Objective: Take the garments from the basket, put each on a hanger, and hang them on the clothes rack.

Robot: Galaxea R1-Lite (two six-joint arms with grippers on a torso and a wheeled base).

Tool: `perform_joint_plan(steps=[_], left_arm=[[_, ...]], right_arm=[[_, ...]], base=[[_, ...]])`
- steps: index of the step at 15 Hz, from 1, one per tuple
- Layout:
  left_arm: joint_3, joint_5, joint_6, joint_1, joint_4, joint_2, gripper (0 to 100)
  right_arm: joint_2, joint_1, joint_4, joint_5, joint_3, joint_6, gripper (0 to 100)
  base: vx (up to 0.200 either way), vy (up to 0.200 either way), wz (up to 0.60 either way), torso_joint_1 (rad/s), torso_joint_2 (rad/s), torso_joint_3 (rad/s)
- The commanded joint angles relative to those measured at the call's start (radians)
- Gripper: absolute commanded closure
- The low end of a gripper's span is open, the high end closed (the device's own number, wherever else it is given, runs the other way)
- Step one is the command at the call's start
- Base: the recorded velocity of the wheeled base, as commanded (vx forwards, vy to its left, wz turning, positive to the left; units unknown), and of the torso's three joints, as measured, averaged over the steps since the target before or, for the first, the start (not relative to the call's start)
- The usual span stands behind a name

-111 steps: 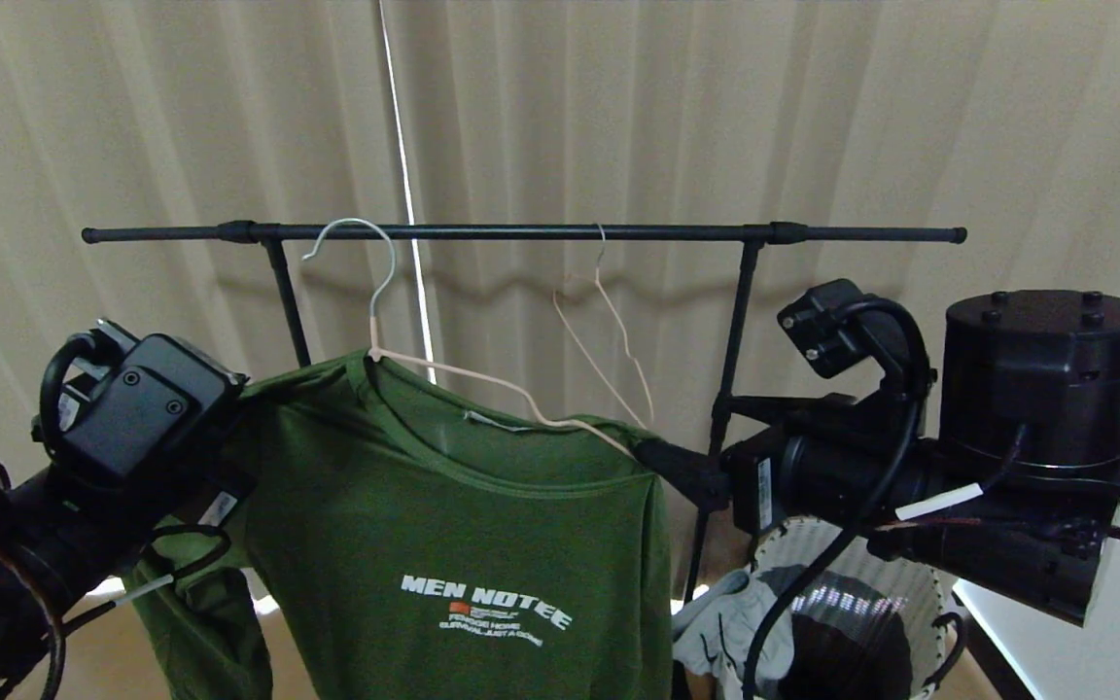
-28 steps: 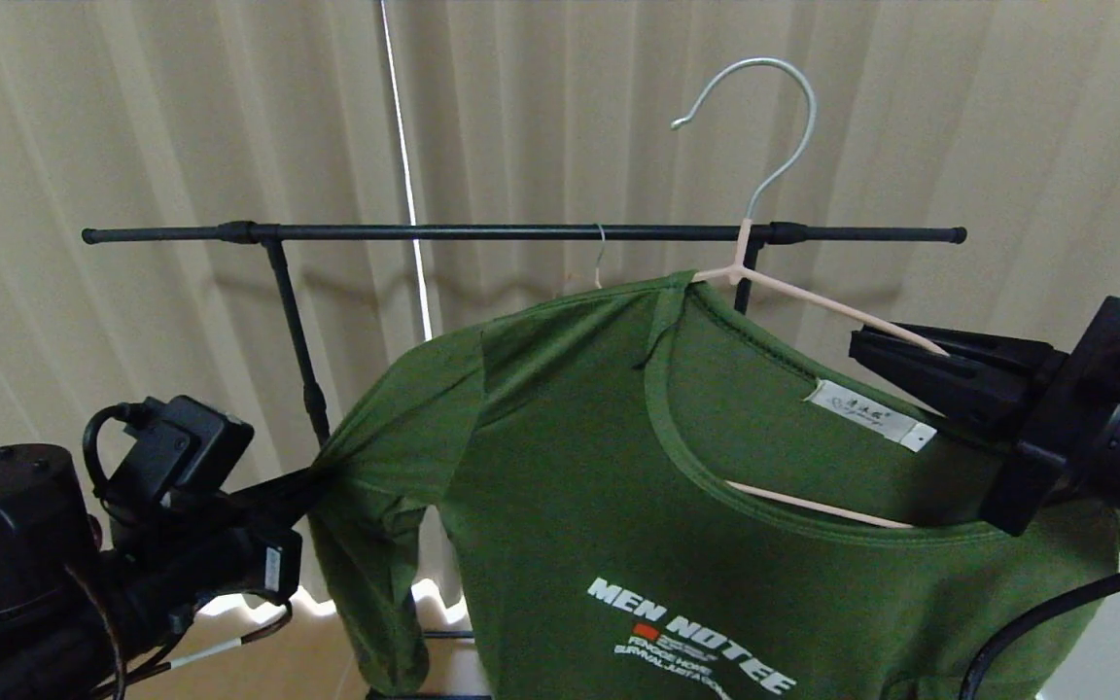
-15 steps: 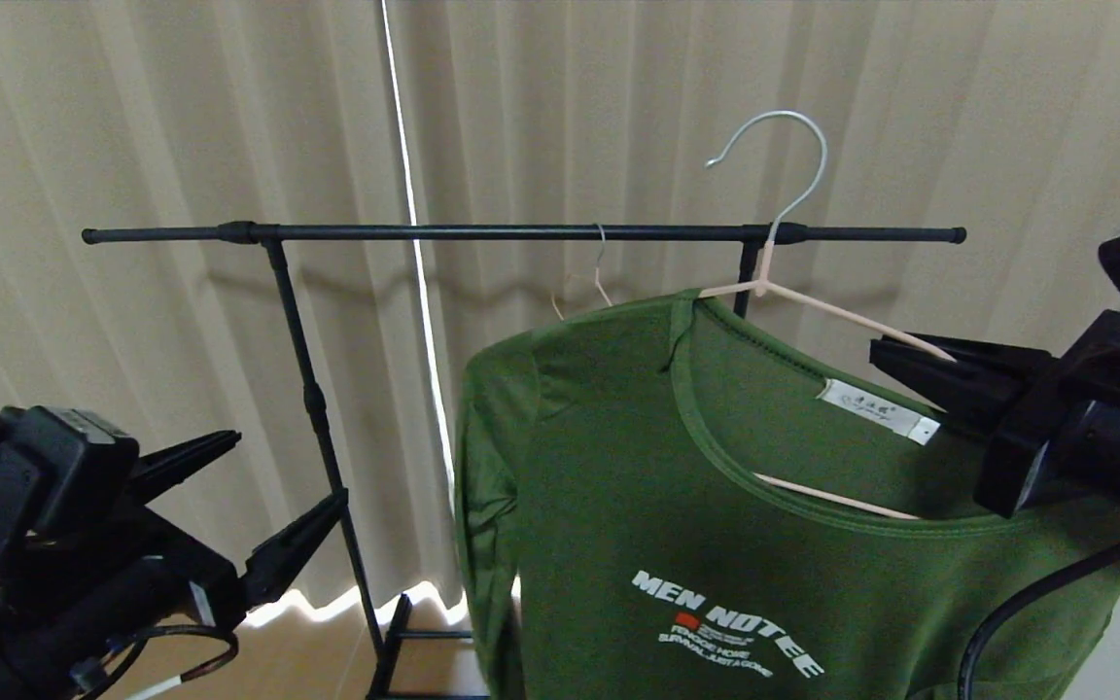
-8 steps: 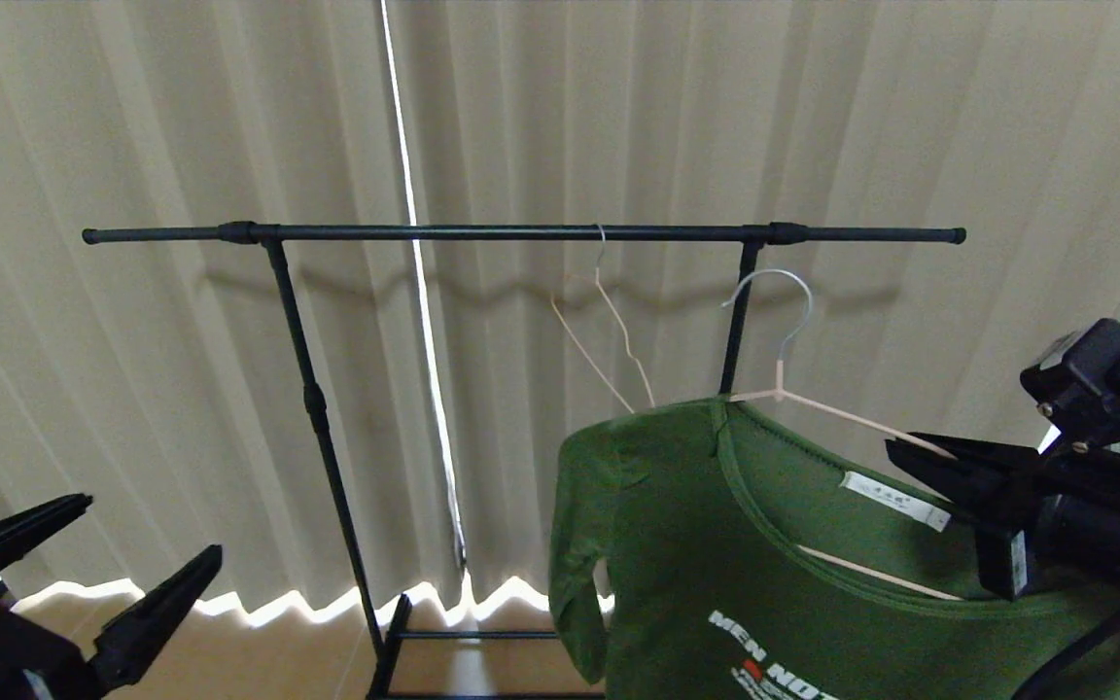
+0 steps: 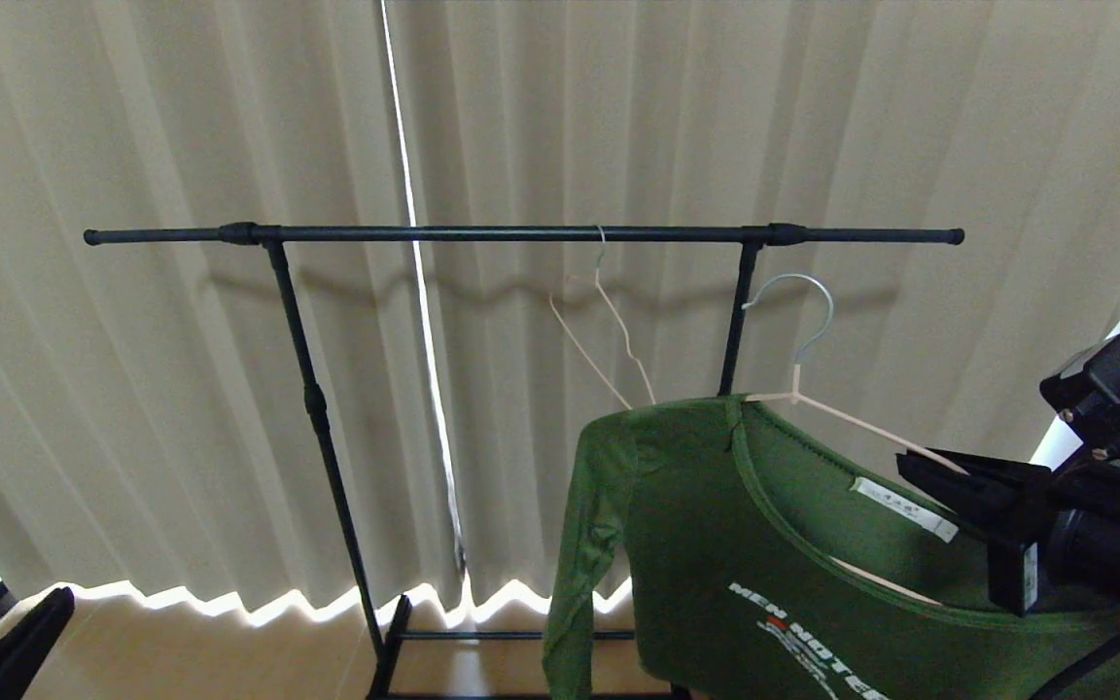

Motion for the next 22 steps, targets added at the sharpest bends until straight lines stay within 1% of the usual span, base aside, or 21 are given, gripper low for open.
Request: perform_joint_plan(steps=[1,4,15,22], left_arm=[[-0.007,-0.001,0.004,-0.014,-0.003,-0.039,0],[-0.006,-0.001,0.006,-0.021,0.002,-0.039,0],[0.007,-0.001,0.011,-0.023,-0.001,-0.041,0],[0.011,-0.001,0.015,-0.027,-0.001,-0.042,0]], right_arm=[[0.011,0.000,-0.003,-0.001,-0.005,0.000,100],[0.011,0.000,-0.008,-0.001,-0.002,0.000,100],[0.003,0.000,-0.009,0.002,0.002,0.000,100],[0.041,0.000,-0.026,0.011,-0.022,0.003,100]], base=[[0.000,0.000,0.00,0.000,0.00,0.000],[0.000,0.000,0.00,0.000,0.00,0.000],[0.000,0.200,0.00,0.001,0.00,0.005],[0.000,0.000,0.00,0.000,0.00,0.000]])
